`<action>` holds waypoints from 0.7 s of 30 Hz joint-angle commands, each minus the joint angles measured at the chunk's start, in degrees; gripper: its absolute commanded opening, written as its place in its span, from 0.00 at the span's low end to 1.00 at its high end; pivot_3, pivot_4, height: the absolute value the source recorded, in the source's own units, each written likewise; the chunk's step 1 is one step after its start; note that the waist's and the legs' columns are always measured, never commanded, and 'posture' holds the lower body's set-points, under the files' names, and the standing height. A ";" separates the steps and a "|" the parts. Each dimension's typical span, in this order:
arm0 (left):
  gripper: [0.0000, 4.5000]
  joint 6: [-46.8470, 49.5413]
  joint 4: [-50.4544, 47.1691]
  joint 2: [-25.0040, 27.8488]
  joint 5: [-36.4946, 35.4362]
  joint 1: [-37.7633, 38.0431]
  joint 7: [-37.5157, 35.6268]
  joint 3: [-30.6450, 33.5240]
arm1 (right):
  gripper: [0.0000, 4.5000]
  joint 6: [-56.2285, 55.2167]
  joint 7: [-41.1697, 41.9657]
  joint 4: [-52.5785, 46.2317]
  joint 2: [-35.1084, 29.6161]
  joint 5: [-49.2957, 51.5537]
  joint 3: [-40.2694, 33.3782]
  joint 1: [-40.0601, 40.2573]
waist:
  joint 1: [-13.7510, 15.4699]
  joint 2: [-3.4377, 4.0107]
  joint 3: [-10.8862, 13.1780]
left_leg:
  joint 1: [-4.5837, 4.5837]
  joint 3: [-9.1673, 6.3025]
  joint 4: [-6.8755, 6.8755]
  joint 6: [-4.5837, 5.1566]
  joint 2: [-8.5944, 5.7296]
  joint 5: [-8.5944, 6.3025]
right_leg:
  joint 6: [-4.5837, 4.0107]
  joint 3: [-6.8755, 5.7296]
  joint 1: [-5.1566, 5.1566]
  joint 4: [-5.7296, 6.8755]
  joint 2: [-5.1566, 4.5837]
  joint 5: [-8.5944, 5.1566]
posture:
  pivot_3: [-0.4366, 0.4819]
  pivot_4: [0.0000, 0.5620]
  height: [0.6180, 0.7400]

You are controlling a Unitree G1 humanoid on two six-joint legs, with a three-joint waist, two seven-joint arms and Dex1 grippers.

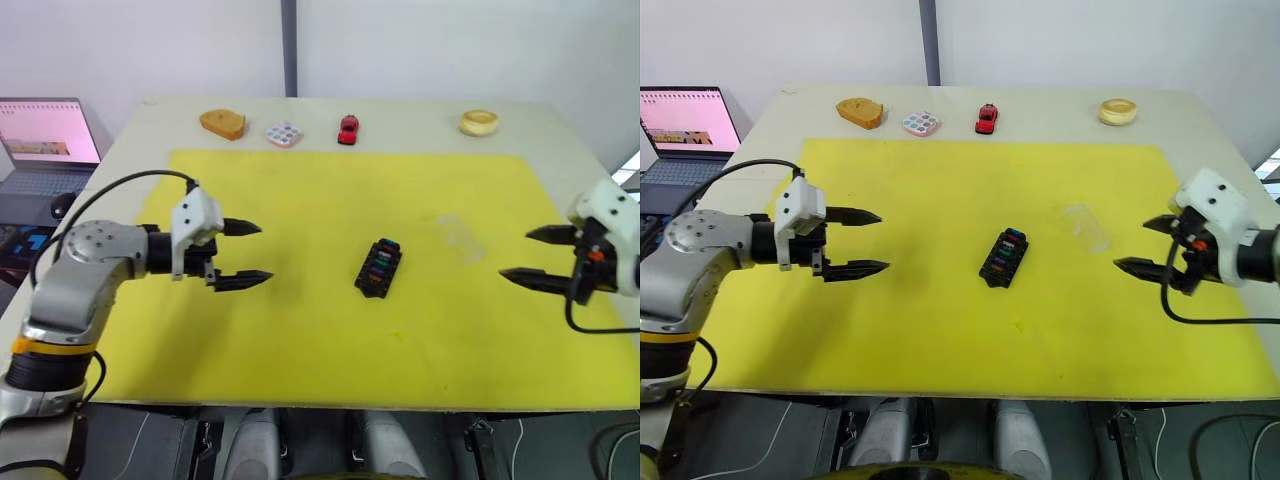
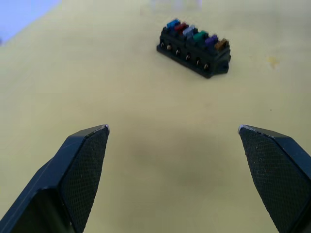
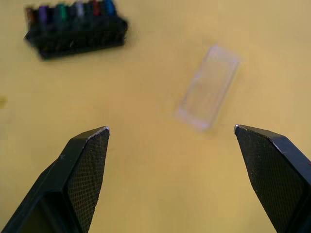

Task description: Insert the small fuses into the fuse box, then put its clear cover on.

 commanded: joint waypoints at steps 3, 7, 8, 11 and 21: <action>1.00 -0.89 -0.56 -7.18 1.57 -4.07 3.87 -7.33 | 0.97 2.67 -8.47 9.42 6.52 -2.53 13.54 -13.69 | 0.04 -0.01 0.00 | 0.07 0.03 -0.01 0.00 -0.03 0.00 | 0.00 0.05 0.06 -0.02 0.01 0.00 | 0.48 0.27 1.00; 1.00 -2.60 3.15 -10.77 4.13 -7.04 5.30 -10.87 | 0.97 0.57 -11.04 16.20 8.99 -5.94 20.49 -19.77 | 0.13 0.00 0.00 | 0.07 0.06 -0.03 0.02 -0.04 -0.01 | 0.01 0.08 0.03 -0.01 0.05 0.01 | 0.48 0.27 1.00; 1.00 -3.51 4.67 -11.97 5.12 -8.24 5.47 -12.21 | 0.97 0.34 -12.39 19.74 10.20 -7.44 22.51 -22.34 | 0.13 0.00 0.00 | 0.07 0.07 -0.04 0.02 -0.04 -0.01 | 0.02 0.09 0.02 -0.01 0.05 0.01 | 0.48 0.27 1.00; 1.00 -5.32 7.30 -14.10 6.76 -9.94 5.34 -14.45 | 0.97 -0.08 -15.33 26.95 12.16 -11.30 26.96 -27.32 | 0.03 0.00 0.00 | 0.07 0.13 -0.02 0.02 -0.04 -0.01 | 0.02 0.11 0.02 -0.01 0.05 0.01 | 0.48 0.27 1.00; 1.00 -6.98 8.39 -15.58 7.81 -9.54 4.80 -15.72 | 0.97 -0.43 -13.97 37.40 16.51 -11.25 27.71 -31.24 | 0.00 0.01 0.00 | 0.07 0.14 -0.11 0.03 -0.02 -0.02 | 0.03 0.12 0.00 -0.06 0.05 0.02 | 0.48 0.27 1.00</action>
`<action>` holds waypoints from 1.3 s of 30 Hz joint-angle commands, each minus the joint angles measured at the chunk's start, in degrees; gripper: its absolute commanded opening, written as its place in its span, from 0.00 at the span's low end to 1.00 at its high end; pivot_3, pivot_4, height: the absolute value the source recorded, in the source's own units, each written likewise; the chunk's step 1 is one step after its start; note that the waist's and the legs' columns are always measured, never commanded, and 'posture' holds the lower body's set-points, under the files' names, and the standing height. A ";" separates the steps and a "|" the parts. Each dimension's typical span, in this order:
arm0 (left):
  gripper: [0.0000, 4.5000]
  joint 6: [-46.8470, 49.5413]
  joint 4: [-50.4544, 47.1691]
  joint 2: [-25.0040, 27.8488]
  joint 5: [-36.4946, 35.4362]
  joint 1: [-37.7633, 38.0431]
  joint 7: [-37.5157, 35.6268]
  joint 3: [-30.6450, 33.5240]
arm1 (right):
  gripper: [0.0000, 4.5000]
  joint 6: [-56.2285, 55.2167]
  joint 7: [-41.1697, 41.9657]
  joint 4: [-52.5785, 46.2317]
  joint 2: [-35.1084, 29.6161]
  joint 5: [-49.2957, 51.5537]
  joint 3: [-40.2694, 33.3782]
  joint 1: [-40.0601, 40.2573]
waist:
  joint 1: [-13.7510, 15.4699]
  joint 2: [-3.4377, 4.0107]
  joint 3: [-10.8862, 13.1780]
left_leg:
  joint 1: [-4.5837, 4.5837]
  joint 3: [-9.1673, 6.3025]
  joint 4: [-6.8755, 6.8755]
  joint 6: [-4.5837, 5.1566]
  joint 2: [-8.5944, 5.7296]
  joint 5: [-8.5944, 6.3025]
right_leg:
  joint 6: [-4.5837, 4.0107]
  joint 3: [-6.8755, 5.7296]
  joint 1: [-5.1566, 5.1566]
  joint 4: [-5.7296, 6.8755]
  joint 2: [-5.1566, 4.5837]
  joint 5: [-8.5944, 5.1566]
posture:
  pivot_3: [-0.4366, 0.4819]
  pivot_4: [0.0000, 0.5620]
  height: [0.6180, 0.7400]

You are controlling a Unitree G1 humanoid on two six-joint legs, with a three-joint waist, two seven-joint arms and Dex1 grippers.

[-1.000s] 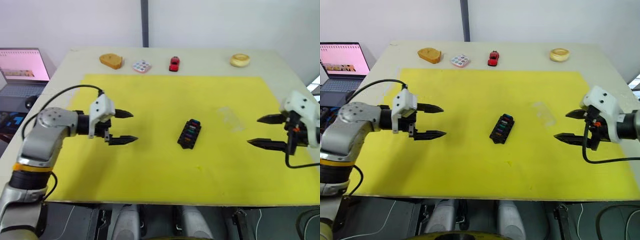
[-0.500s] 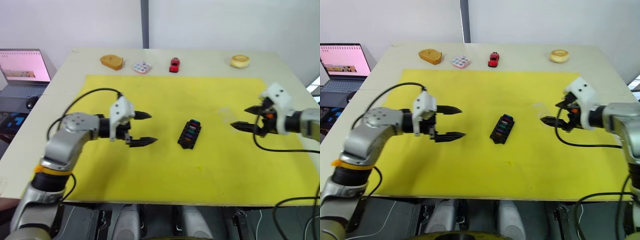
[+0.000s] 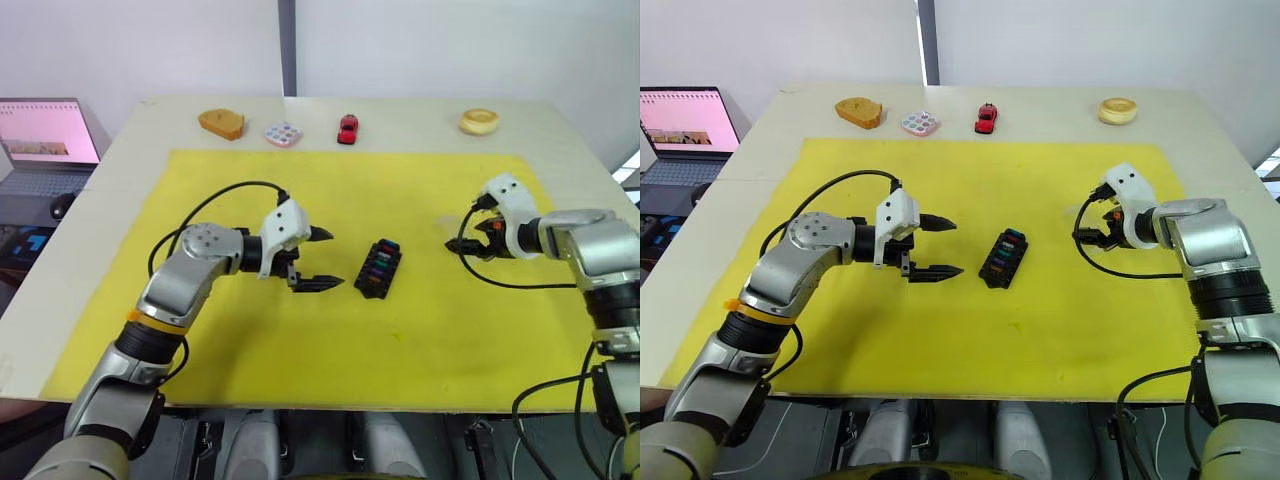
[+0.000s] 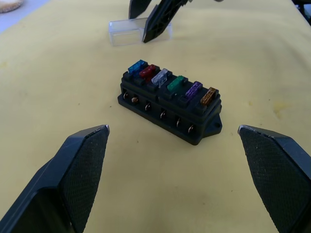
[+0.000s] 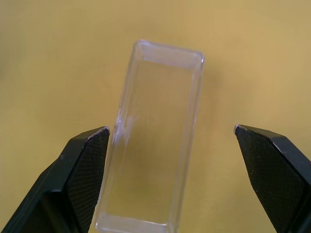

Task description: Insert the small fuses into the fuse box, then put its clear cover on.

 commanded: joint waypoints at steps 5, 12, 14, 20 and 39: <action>1.00 -1.55 -1.46 -0.05 0.29 0.67 -0.48 -0.02 | 0.67 -0.23 1.71 -1.12 0.88 0.52 -0.62 -2.15 | -0.14 0.00 0.00 | 0.00 -0.01 0.00 0.00 0.01 0.00 | 0.00 0.00 0.00 0.00 0.00 0.00 | 0.48 0.27 1.00; 1.00 2.80 -6.12 -1.57 -0.81 4.49 2.27 -0.50 | 0.37 2.26 3.53 -6.32 0.05 1.48 -1.02 -1.86 | -0.18 0.01 0.00 | 0.00 0.00 -0.01 0.00 0.01 0.00 | 0.00 0.01 0.00 0.00 -0.01 0.00 | 0.48 0.27 1.00; 1.00 6.65 -9.42 -2.93 -1.55 6.38 4.74 -0.77 | 0.37 4.30 3.91 -9.03 -0.24 2.44 -1.70 -2.29 | -0.16 0.01 0.00 | 0.00 -0.01 -0.01 0.00 0.02 0.00 | 0.00 0.00 0.00 0.00 -0.01 0.00 | 0.48 0.27 1.00; 1.00 15.79 -17.30 -7.50 0.51 11.74 15.88 -3.05 | 0.37 9.77 2.45 -17.44 0.31 5.37 -3.77 -2.67 | -0.05 0.01 0.00 | 0.00 -0.03 -0.02 0.01 0.02 -0.01 | 0.00 0.03 0.00 0.00 -0.03 0.00 | 0.48 0.27 1.00; 1.00 19.24 -16.23 -23.32 8.75 20.35 39.54 -11.71 | 0.37 25.90 -3.85 -37.80 -0.73 15.70 -8.60 -6.46 | 0.22 0.02 -0.01 | 0.01 -0.11 -0.09 0.07 0.03 -0.05 | -0.06 0.04 0.03 -0.03 -0.29 -0.02 | 0.48 0.27 1.00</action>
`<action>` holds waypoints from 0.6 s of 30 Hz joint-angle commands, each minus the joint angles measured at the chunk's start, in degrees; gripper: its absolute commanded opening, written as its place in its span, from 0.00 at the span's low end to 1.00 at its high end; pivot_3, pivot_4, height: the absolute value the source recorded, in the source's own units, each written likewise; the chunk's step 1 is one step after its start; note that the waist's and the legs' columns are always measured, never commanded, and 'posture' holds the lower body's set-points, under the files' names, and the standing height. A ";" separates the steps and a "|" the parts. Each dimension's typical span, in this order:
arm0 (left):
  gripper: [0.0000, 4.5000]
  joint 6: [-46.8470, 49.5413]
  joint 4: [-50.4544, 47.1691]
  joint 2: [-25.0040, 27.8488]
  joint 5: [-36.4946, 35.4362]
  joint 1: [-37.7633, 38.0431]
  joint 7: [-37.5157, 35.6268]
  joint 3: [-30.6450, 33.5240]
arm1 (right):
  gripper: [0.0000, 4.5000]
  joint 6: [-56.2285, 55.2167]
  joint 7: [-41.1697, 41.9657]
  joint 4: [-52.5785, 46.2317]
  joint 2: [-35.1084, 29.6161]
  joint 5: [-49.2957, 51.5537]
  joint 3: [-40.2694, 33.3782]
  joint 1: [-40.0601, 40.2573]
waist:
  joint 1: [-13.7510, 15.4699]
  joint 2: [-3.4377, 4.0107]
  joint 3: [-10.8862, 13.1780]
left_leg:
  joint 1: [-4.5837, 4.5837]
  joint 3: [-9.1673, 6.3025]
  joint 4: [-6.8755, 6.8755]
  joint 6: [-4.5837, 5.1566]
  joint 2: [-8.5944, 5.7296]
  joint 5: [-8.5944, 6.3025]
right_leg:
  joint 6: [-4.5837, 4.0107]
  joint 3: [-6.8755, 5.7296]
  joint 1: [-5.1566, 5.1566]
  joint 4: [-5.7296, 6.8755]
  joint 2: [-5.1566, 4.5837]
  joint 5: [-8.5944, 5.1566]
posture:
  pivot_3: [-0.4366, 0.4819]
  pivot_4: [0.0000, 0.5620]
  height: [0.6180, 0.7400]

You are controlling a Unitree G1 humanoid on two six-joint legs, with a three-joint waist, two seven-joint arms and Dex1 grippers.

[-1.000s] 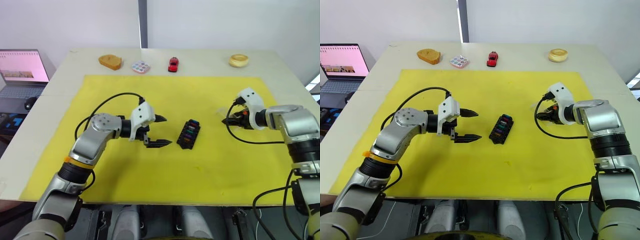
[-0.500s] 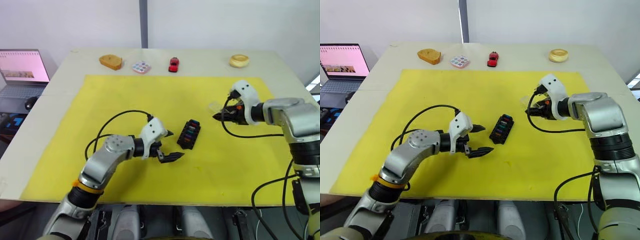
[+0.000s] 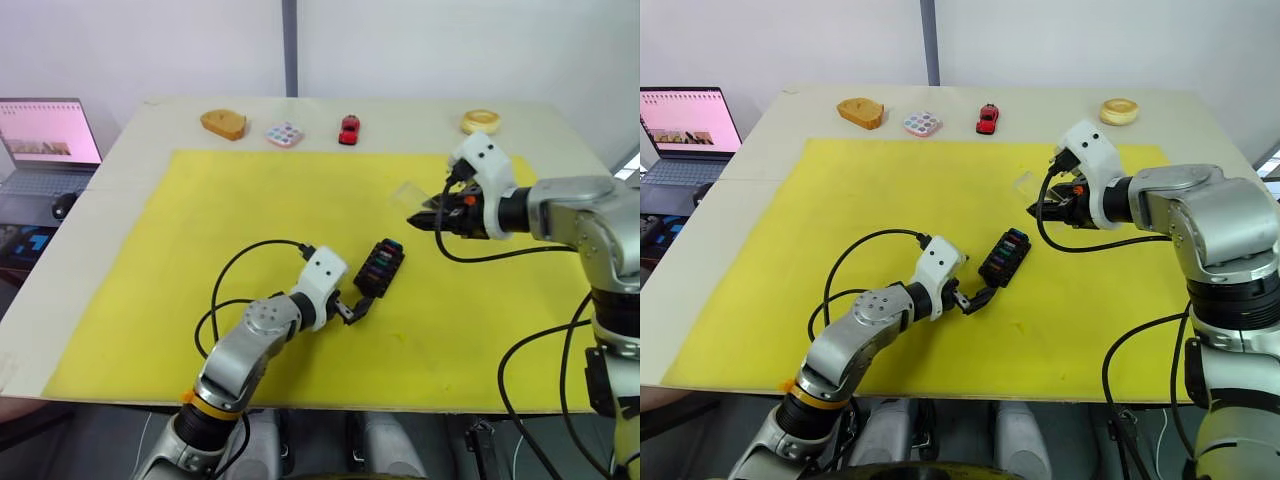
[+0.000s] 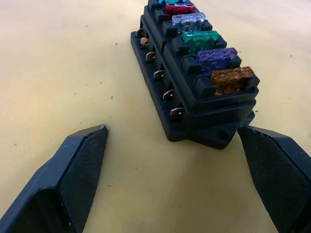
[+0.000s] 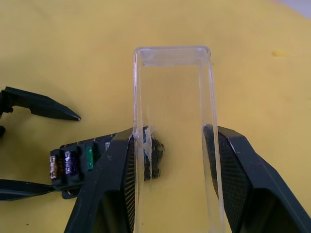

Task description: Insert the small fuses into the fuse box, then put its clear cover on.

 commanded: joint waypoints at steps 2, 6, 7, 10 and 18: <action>1.00 -0.09 0.88 -1.60 -0.56 0.58 -0.71 -3.69 | 0.37 1.92 -1.41 -3.52 -1.43 2.07 -3.17 -1.87 | 0.02 0.00 0.00 | 0.00 -0.01 0.00 0.04 -0.02 -0.02 | -0.04 0.00 0.03 -0.03 -0.05 -0.02 | 0.48 0.27 1.00; 1.00 1.24 -0.33 -0.68 -1.75 1.08 -2.98 -4.87 | 0.37 2.43 -2.27 -4.18 -1.89 3.02 -3.62 -1.46 | 0.02 0.00 0.00 | 0.00 0.00 0.00 0.08 -0.06 -0.05 | -0.16 -0.01 0.05 -0.06 -0.13 -0.09 | 0.48 0.27 1.00; 1.00 1.60 -0.65 -0.37 -1.85 1.19 -3.38 -4.88 | 0.37 2.47 -2.41 -4.30 -2.01 3.26 -3.76 -1.44 | 0.00 0.00 0.00 | 0.00 0.00 0.00 0.09 -0.07 -0.05 | -0.16 -0.02 0.05 -0.06 -0.14 -0.09 | 0.48 0.27 1.00; 1.00 2.36 -1.61 -0.62 -1.85 1.37 -3.52 -5.30 | 0.37 2.24 -2.88 -4.57 -2.32 3.87 -4.10 -1.39 | -0.03 0.00 0.00 | -0.01 0.01 0.00 0.12 -0.07 -0.07 | -0.16 -0.02 0.05 -0.09 -0.15 -0.09 | 0.48 0.27 1.00; 1.00 2.12 2.49 -4.74 1.66 0.25 1.68 -6.22 | 0.37 2.14 -4.33 -4.57 -2.17 4.91 -4.11 -1.93 | 0.04 0.00 0.00 | -0.01 0.00 0.00 0.18 -0.14 -0.10 | -0.17 -0.04 0.08 -0.12 -0.24 -0.10 | 0.48 0.27 1.00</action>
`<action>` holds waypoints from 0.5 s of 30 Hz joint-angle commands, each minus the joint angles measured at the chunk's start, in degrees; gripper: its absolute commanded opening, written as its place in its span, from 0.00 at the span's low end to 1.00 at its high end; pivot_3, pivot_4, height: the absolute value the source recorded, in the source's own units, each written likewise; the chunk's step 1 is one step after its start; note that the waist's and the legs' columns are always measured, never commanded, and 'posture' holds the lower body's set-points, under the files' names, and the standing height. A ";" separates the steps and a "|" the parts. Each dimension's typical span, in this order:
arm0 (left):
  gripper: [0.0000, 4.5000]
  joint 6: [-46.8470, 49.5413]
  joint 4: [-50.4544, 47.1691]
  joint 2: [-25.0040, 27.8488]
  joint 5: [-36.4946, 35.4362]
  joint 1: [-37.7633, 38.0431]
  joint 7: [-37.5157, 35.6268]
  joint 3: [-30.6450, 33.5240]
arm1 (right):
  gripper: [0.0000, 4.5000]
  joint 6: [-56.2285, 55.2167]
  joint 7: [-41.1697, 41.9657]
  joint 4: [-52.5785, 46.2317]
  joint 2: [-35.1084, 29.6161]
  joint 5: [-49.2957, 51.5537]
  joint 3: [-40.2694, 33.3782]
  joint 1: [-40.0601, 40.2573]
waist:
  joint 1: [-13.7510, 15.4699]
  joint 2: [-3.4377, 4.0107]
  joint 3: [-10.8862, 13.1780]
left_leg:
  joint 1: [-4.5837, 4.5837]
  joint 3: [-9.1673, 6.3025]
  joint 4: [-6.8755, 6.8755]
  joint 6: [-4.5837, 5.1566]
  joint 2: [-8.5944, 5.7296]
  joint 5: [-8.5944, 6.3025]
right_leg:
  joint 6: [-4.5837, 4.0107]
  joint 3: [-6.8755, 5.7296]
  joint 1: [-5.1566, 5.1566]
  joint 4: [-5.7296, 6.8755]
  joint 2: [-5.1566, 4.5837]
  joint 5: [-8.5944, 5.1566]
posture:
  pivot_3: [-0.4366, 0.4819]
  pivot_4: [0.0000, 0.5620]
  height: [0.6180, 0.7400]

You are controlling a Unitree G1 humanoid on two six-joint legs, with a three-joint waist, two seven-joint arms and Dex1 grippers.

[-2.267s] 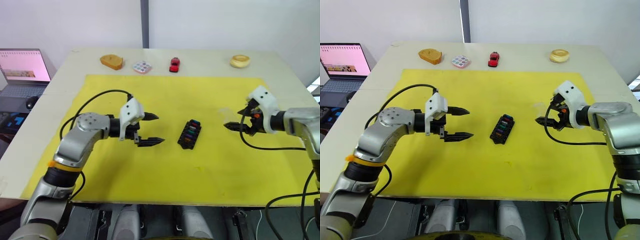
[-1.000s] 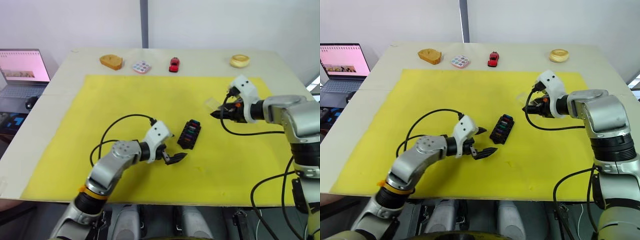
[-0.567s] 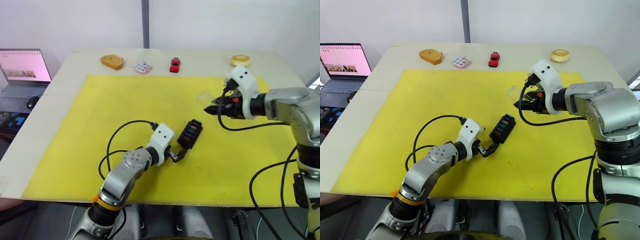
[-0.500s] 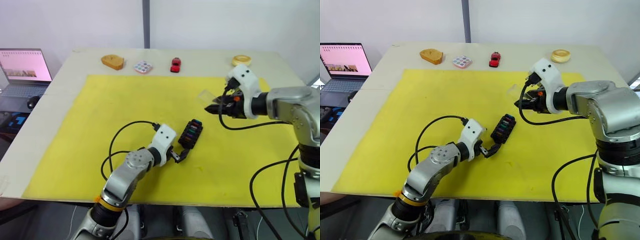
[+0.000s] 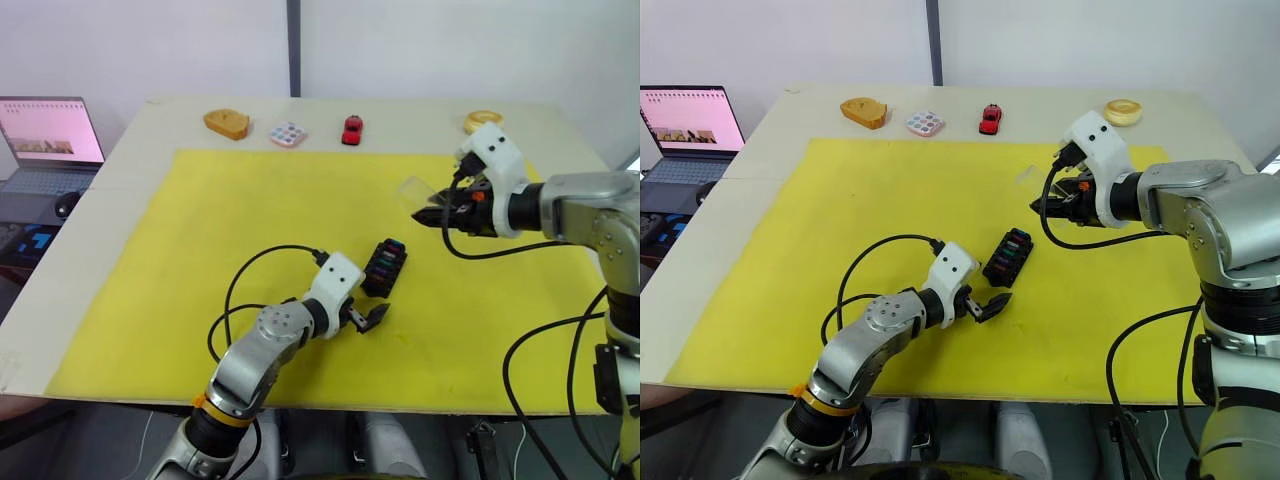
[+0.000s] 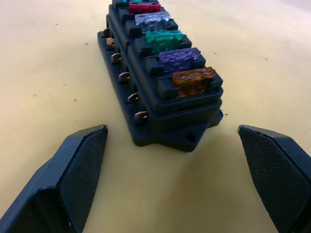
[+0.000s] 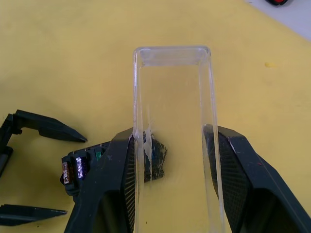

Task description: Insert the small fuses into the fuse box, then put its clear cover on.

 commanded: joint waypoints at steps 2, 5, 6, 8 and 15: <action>1.00 0.02 4.14 -3.34 1.56 -0.13 2.70 -3.95 | 0.37 -0.40 -0.77 -1.82 -1.08 1.16 -2.48 -1.70 | 0.01 0.00 0.00 | 0.00 0.00 0.00 0.03 -0.06 -0.01 | 0.00 -0.03 0.01 0.00 -0.17 0.00 | 0.48 0.27 1.00; 1.00 -2.07 7.27 -5.67 3.37 -0.48 5.71 -3.27 | 0.37 -0.36 -1.43 -2.09 -1.26 1.53 -2.70 -1.48 | 0.02 0.00 0.00 | 0.00 0.00 0.01 0.08 -0.16 -0.04 | 0.00 -0.11 0.04 -0.01 -0.34 0.00 | 0.48 0.27 1.00; 1.00 -2.73 8.60 -6.80 3.95 -0.68 7.31 -2.48 | 0.37 -0.37 -1.68 -2.10 -1.24 1.64 -2.75 -1.49 | 0.03 0.00 0.00 | 0.00 0.00 0.01 0.10 -0.19 -0.05 | 0.00 -0.12 0.06 -0.02 -0.38 0.00 | 0.48 0.27 1.00; 1.00 -3.65 10.16 -7.95 4.04 -0.96 8.06 -1.81 | 0.37 -0.30 -2.09 -2.09 -1.16 1.93 -2.90 -1.52 | 0.04 0.00 0.00 | 0.00 -0.01 0.03 0.17 -0.26 -0.04 | 0.00 -0.13 0.09 -0.03 -0.45 0.00 | 0.48 0.27 1.00; 0.69 -7.93 14.47 -8.69 3.72 -2.85 7.81 -0.17 | 0.37 -1.18 -2.33 -2.79 -2.53 2.65 -2.95 0.08 | 0.00 0.00 0.00 | 0.00 -0.02 0.04 0.26 -0.36 -0.04 | -0.01 -0.12 0.12 -0.05 -0.59 -0.01 | 0.48 0.27 1.00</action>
